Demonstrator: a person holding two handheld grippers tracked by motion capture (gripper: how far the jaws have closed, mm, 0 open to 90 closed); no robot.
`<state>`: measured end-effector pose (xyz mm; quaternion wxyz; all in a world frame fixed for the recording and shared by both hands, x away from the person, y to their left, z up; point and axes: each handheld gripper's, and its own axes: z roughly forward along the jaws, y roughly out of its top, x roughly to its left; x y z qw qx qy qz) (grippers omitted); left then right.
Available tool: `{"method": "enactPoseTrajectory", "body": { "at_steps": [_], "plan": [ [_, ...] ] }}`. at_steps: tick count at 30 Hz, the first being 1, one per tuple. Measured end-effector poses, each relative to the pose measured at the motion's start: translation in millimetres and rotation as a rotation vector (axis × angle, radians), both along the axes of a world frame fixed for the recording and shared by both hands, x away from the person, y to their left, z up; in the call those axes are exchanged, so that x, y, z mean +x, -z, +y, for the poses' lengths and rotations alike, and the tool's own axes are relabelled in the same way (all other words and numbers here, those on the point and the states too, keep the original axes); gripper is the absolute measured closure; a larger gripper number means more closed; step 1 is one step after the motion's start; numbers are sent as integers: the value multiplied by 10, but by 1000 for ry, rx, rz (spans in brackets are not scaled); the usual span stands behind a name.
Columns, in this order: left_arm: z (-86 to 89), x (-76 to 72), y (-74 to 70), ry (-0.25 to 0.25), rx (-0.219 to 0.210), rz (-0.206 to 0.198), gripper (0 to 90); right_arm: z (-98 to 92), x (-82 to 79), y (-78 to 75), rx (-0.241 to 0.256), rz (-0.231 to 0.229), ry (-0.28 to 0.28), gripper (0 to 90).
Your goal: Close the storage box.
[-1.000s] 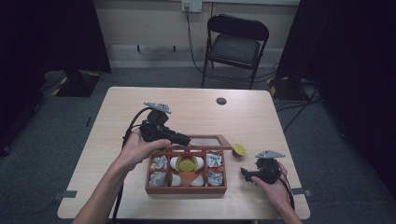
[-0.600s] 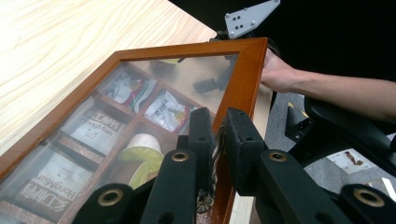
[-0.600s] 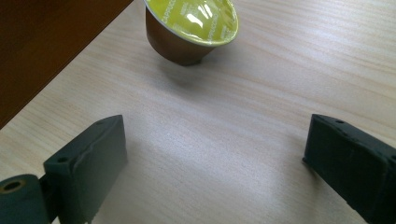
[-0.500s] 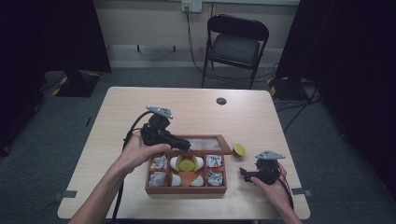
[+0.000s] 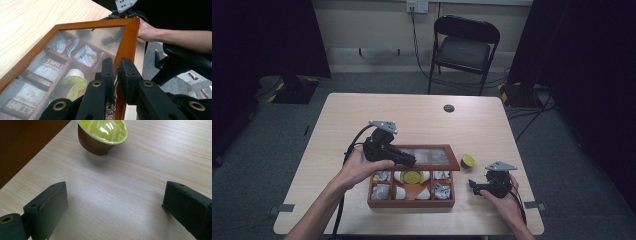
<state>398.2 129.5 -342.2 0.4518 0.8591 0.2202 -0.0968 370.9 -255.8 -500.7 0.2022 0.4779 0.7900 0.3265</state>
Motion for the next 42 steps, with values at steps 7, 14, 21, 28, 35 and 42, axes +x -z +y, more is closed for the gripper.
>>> {"method": "enactPoseTrajectory", "body": {
  "at_steps": [7,14,21,28,35,42],
  "plan": [
    [-18,-42,30,4,21,-2,816,0,0,0,0,0,1,51],
    [-42,-75,61,24,38,-17,817,-1,0,0,0,0,2,51],
    [-77,-119,132,55,69,-19,819,-1,0,0,0,1,2,50],
    [-89,-149,177,54,68,-22,820,-1,1,-1,0,1,2,50],
    [-153,-234,319,75,114,-23,820,-2,3,0,1,2,0,49],
    [-203,-324,514,76,157,-19,821,-2,4,0,1,2,0,49]
  ]
}}
